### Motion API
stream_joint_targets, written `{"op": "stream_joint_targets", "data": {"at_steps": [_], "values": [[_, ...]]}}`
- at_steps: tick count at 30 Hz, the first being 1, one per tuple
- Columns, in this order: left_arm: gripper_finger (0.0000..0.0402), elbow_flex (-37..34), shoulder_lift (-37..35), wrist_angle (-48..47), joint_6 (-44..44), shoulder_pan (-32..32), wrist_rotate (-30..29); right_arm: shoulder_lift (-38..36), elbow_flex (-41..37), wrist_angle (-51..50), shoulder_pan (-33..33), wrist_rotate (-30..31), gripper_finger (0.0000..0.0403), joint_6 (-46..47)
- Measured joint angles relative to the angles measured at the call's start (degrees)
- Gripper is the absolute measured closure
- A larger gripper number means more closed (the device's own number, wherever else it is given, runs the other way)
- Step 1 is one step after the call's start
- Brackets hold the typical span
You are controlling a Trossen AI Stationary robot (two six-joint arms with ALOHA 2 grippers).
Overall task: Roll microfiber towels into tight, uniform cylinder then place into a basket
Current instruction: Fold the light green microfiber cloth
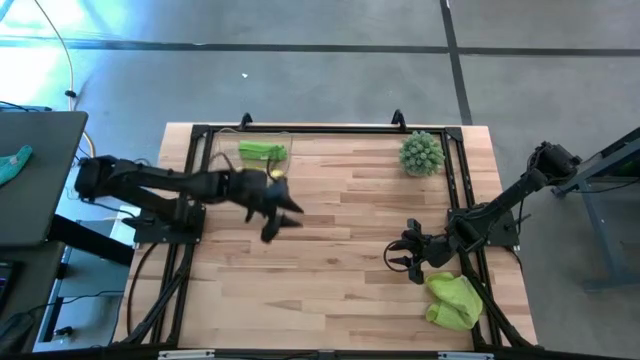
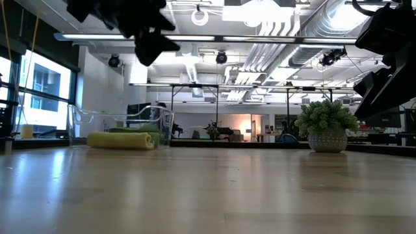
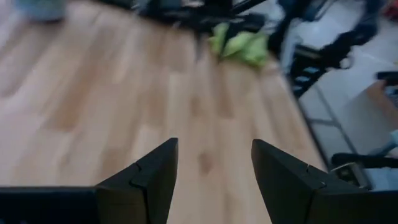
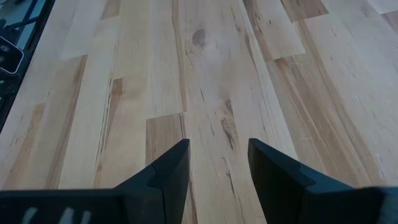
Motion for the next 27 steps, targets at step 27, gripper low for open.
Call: {"op": "stream_joint_targets", "data": {"at_steps": [27], "values": [[0.0209, 0.0, 9.1, 21.3, -8.5, -26.8, -24.5, 0.0, 0.1, 20.4, 0.0, 3.3, 0.0249, 6.0]]}}
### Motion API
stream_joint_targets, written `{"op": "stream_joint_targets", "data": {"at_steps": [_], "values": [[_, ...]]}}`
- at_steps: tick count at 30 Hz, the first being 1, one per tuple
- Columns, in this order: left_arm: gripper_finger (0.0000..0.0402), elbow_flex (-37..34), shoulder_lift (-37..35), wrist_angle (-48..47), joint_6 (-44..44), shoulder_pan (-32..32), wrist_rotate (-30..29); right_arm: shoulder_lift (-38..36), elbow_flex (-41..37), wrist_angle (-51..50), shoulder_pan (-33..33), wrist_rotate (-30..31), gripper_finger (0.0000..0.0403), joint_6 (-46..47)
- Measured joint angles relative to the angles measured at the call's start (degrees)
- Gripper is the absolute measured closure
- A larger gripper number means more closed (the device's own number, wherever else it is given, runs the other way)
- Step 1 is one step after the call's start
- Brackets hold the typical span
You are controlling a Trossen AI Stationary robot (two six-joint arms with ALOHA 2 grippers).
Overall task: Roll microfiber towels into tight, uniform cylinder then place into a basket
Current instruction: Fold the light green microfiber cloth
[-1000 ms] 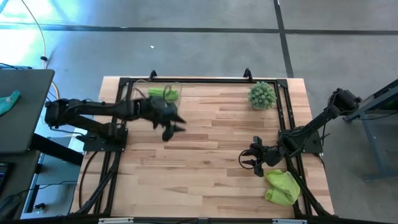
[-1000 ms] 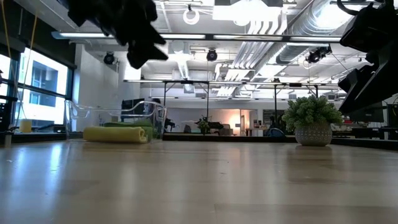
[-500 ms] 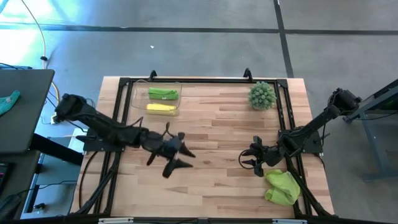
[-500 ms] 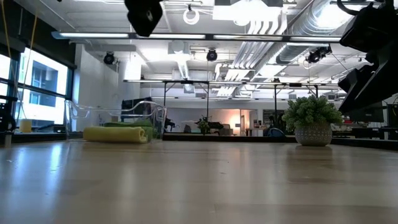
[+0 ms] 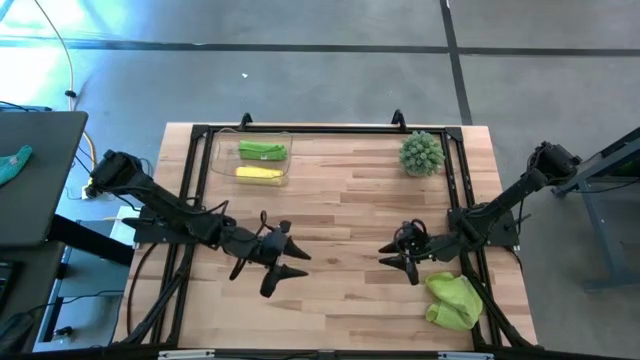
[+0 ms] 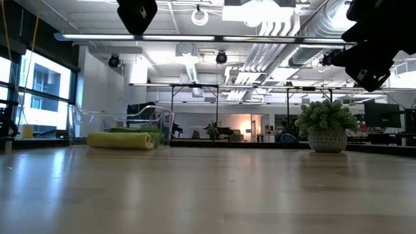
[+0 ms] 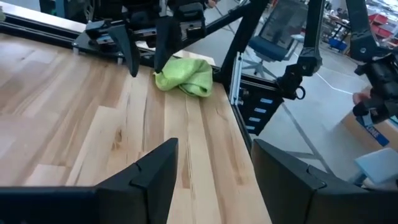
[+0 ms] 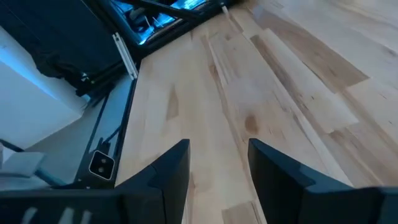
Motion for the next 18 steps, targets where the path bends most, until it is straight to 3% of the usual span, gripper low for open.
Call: {"op": "stream_joint_targets", "data": {"at_steps": [10, 14, 18], "values": [[0.0209, 0.0, 0.0, 0.0, 2.0, 0.0, 0.0, 0.0, 0.0, 4.7, -2.0, 1.1, 0.0249, 1.9], [0.0209, 0.0, 0.0, 0.0, 2.0, 0.0, 0.0, 0.0, 1.0, 1.8, -5.1, -12.4, 0.0249, 4.7], [0.0209, 0.0, 0.0, 0.0, 3.1, 0.0, 0.0, 0.0, 5.9, -12.3, -7.6, -21.0, 0.0249, 9.1]]}}
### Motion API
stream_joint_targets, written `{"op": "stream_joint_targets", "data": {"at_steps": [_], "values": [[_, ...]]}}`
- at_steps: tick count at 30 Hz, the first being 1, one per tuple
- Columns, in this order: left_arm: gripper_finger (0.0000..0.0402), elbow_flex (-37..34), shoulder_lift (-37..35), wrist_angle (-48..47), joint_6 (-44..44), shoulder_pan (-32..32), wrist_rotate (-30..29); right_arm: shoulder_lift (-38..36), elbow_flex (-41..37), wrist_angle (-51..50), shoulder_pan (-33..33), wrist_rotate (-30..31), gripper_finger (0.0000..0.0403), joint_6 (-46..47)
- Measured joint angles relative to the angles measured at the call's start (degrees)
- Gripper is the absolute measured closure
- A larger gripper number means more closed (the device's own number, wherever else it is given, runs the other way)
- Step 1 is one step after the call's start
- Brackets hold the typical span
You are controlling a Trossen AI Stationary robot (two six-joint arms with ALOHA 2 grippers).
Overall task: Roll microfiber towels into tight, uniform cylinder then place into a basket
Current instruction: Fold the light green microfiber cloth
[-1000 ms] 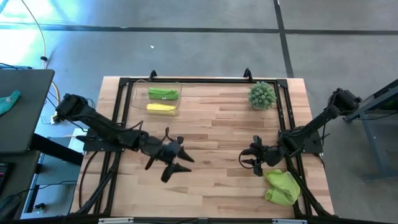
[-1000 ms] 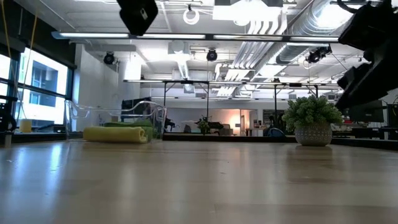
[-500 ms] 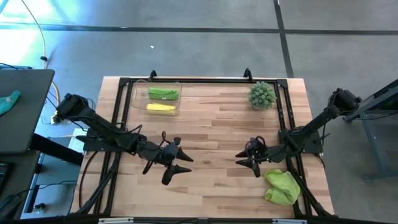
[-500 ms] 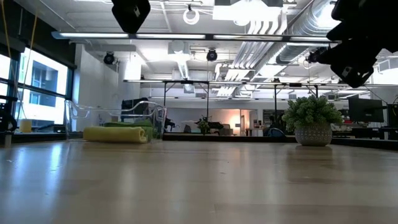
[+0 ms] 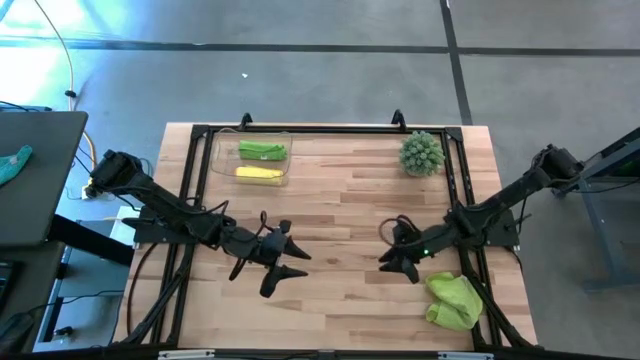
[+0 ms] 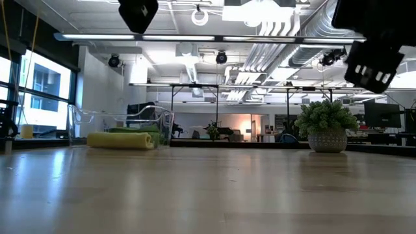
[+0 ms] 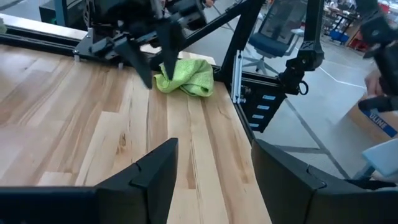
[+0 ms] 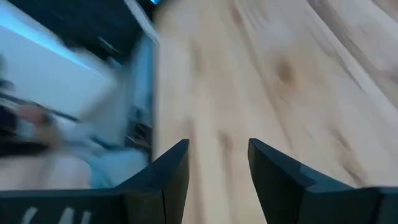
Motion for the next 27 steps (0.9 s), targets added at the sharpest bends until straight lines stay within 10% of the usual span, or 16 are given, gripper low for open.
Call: {"op": "stream_joint_targets", "data": {"at_steps": [9, 17, 27], "values": [[0.0209, 0.0, 0.0, 0.0, -0.1, 0.0, 0.0, 2.7, 11.8, -40.4, -1.3, -20.9, 0.0249, 7.7], [0.0209, 0.0, 0.0, -0.6, -0.1, 0.0, 0.0, 8.2, 11.6, -44.8, -1.0, -33.3, 0.0249, 19.4], [0.0209, 0.0, 0.0, -1.9, -0.3, 0.0, 0.0, 15.0, 11.6, -43.4, -1.0, -35.6, 0.0249, 8.7]]}}
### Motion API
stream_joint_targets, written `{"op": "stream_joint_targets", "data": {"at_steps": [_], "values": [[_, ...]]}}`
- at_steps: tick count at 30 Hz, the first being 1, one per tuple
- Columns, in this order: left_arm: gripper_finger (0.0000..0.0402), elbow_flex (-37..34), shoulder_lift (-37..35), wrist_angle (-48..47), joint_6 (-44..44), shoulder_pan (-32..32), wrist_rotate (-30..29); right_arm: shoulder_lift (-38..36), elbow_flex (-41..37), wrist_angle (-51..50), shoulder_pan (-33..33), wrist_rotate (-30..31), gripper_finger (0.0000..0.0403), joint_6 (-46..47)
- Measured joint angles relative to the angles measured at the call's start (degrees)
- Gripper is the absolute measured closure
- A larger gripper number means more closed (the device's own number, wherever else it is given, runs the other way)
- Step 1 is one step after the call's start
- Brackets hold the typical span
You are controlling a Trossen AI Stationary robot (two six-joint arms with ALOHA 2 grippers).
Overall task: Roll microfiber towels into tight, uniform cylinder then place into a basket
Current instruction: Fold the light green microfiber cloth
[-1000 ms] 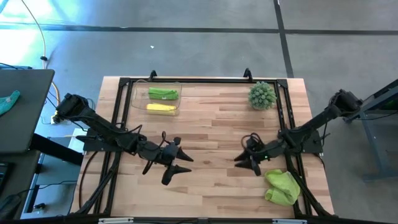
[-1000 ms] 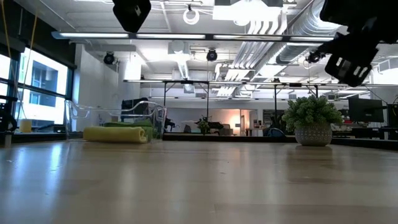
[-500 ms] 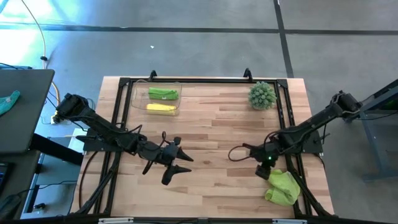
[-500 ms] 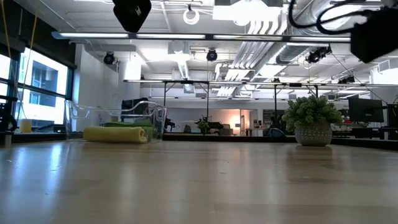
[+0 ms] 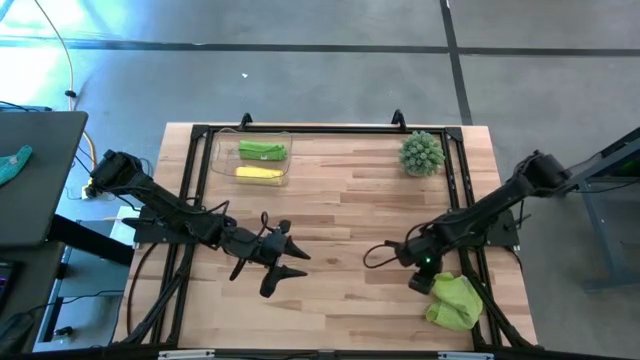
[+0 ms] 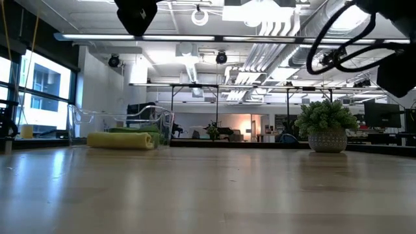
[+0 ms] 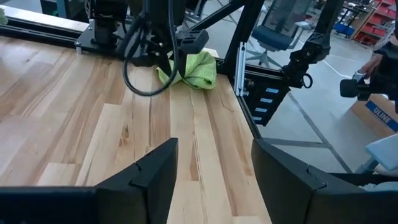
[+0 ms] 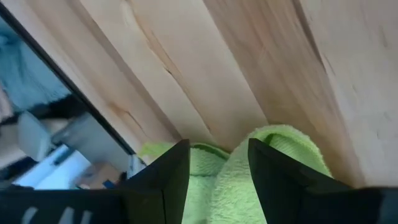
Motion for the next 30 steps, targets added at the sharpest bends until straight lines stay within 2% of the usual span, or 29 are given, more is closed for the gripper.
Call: {"op": "stream_joint_targets", "data": {"at_steps": [10, 19, 22, 27, 30], "values": [[0.0209, 0.0, 0.0, -0.1, 0.1, 0.0, 0.0, 5.7, 0.0, 0.4, 0.0, -1.6, 0.0249, -4.0], [0.0209, 0.0, 0.0, -0.3, 0.2, 0.0, 0.0, 6.3, 0.5, 0.1, 0.0, -2.0, 0.0249, -4.9], [0.0209, 0.0, 0.0, -0.3, 0.2, 0.0, 0.0, 6.3, 0.5, -0.4, 0.0, -0.8, 0.0249, -5.0], [0.0209, 0.0, 0.0, -0.3, 0.2, 0.0, 0.0, 6.3, 0.5, -0.3, 0.0, 5.8, 0.0249, -6.4], [0.0209, 0.0, 0.0, -0.3, 0.2, 0.0, 0.0, 6.3, 0.5, -0.3, 0.0, 5.4, 0.0249, -6.2]]}}
